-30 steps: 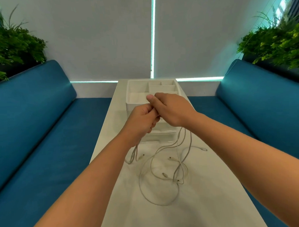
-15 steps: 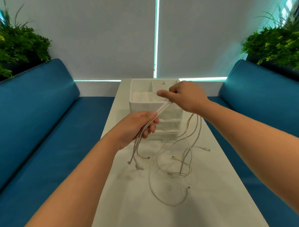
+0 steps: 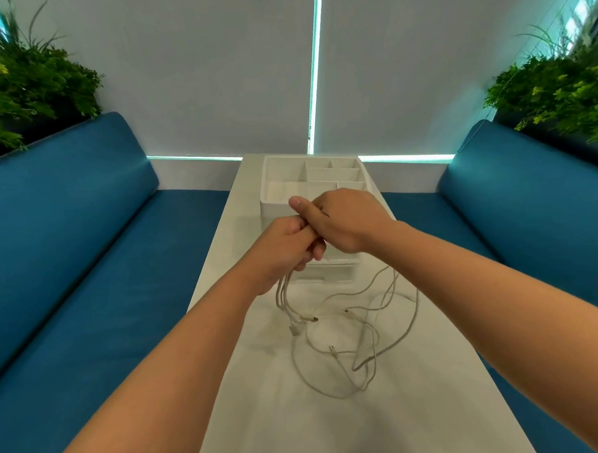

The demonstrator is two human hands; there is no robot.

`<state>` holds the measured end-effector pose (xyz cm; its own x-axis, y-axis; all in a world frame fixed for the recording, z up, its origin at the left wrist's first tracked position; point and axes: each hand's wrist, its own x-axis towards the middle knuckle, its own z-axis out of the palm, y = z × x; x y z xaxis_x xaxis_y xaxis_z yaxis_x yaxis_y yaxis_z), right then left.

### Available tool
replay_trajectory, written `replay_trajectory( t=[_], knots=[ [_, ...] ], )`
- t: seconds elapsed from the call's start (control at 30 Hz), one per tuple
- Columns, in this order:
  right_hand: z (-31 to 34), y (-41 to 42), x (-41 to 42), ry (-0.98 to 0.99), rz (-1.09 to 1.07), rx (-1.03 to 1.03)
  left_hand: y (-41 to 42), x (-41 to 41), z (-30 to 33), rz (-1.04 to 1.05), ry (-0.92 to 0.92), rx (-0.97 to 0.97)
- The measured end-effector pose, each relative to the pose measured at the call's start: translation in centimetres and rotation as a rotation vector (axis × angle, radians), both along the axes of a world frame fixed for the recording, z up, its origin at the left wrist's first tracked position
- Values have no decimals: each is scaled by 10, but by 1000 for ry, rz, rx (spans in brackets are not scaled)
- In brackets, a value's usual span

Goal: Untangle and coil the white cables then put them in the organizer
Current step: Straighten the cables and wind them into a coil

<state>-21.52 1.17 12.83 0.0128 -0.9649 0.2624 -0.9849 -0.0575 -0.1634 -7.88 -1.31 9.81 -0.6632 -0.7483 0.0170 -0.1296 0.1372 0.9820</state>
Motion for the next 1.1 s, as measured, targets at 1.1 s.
replay_trajectory(
  t=[1.1],
  knots=[
    [5,-9,2,109,21,-43,-21,21,-19,11,-121,-25]
  ],
)
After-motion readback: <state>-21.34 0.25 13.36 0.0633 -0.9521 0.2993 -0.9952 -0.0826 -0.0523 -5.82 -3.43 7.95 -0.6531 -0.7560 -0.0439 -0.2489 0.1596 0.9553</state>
